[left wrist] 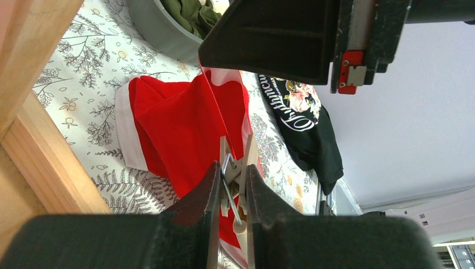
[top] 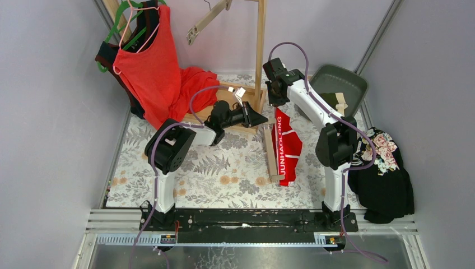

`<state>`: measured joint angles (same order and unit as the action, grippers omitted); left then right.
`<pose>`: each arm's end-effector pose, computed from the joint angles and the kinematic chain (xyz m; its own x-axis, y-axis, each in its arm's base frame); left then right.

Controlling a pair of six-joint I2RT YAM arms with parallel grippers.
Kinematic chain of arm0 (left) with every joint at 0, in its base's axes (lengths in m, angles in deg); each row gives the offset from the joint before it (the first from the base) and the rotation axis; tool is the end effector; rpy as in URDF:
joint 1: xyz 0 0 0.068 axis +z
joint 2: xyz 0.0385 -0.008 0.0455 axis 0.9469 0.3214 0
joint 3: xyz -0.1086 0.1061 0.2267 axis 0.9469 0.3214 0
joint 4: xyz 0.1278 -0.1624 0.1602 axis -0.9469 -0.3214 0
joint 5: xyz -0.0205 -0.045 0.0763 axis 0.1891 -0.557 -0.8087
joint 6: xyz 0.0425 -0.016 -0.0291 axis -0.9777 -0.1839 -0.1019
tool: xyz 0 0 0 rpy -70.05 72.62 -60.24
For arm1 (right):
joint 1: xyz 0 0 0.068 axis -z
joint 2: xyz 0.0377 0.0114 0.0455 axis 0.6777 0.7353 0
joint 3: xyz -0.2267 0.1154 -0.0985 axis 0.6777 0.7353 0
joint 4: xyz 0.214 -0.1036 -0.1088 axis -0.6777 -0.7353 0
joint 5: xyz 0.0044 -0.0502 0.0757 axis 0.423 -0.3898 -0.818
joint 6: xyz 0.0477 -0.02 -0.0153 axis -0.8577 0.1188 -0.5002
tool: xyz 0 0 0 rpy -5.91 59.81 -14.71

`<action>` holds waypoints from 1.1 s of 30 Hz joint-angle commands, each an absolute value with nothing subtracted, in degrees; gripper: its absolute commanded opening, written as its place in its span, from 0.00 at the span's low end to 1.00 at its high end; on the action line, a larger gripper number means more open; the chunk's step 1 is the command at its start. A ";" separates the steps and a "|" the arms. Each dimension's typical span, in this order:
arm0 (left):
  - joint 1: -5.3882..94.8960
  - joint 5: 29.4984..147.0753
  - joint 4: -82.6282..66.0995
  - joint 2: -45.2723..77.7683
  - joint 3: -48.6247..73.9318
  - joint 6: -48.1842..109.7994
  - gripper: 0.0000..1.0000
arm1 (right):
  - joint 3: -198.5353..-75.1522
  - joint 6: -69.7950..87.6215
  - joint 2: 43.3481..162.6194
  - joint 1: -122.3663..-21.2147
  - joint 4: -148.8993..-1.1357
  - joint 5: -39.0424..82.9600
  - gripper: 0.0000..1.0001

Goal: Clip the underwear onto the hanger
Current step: Open the clamp at the hanger.

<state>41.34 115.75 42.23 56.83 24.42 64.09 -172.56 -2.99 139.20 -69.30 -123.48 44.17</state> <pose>0.3593 -0.2306 0.1773 -0.6742 -0.2728 -0.6863 0.6132 0.3110 -0.7261 0.4091 0.1952 0.2935 -0.7914 -0.0494 -0.6093 -0.0538 0.9985 -0.0111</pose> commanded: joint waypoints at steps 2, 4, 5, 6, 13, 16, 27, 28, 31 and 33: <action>40.14 118.89 47.80 54.95 26.74 63.70 0.00 | -175.98 -2.31 138.19 -69.73 -120.41 47.49 0.00; 40.21 119.12 49.52 54.71 27.56 64.27 0.00 | -176.02 -2.16 138.31 -69.74 -120.47 47.52 0.00; 40.21 119.13 49.66 54.71 27.68 64.27 0.00 | -176.11 -2.09 138.35 -69.73 -120.48 47.53 0.00; 40.23 119.30 49.71 54.79 27.65 64.38 0.00 | -176.16 -2.03 138.43 -69.78 -120.45 47.50 0.00; 40.14 119.99 51.08 55.28 27.98 65.02 0.00 | -176.62 -1.40 138.35 -69.76 -120.42 47.57 0.00; 40.14 120.12 50.94 55.27 27.96 64.94 0.00 | -177.59 -1.17 138.77 -69.73 -120.71 47.58 0.00; 39.91 119.73 48.62 55.32 27.02 63.91 0.00 | -178.96 -0.83 139.14 -69.73 -120.45 47.74 0.00; 39.87 119.62 48.48 55.36 26.88 63.81 0.00 | -179.11 -0.71 139.18 -69.76 -120.42 47.64 0.00; 39.64 119.59 48.16 55.56 26.55 63.71 0.00 | -179.55 -0.60 139.33 -69.77 -120.49 47.52 0.00; 39.47 119.71 47.96 55.79 26.22 63.57 0.00 | -180.07 -0.45 139.65 -69.76 -120.71 47.47 0.00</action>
